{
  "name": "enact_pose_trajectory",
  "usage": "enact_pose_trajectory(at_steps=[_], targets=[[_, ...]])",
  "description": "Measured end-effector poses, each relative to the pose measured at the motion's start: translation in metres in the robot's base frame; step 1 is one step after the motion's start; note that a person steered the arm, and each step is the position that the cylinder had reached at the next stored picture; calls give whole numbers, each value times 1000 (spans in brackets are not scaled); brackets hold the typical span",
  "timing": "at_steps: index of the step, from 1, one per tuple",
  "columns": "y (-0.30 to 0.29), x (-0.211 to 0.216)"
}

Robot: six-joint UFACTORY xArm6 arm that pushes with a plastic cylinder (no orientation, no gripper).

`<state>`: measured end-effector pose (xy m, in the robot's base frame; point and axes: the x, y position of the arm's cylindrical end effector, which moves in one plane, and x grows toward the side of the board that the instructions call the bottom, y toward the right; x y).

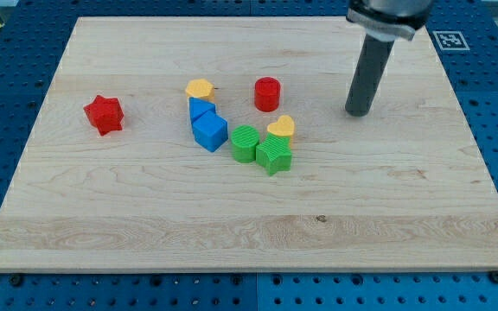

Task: Push the red circle diagonally top left to the yellow hexagon

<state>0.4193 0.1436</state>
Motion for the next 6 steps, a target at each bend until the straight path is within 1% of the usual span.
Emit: enact_pose_trajectory(at_steps=[1, 2, 3, 4, 5, 6], targets=[[-26, 12], [-64, 7], [-112, -11], [-146, -56], [-155, -94], [-130, -87]])
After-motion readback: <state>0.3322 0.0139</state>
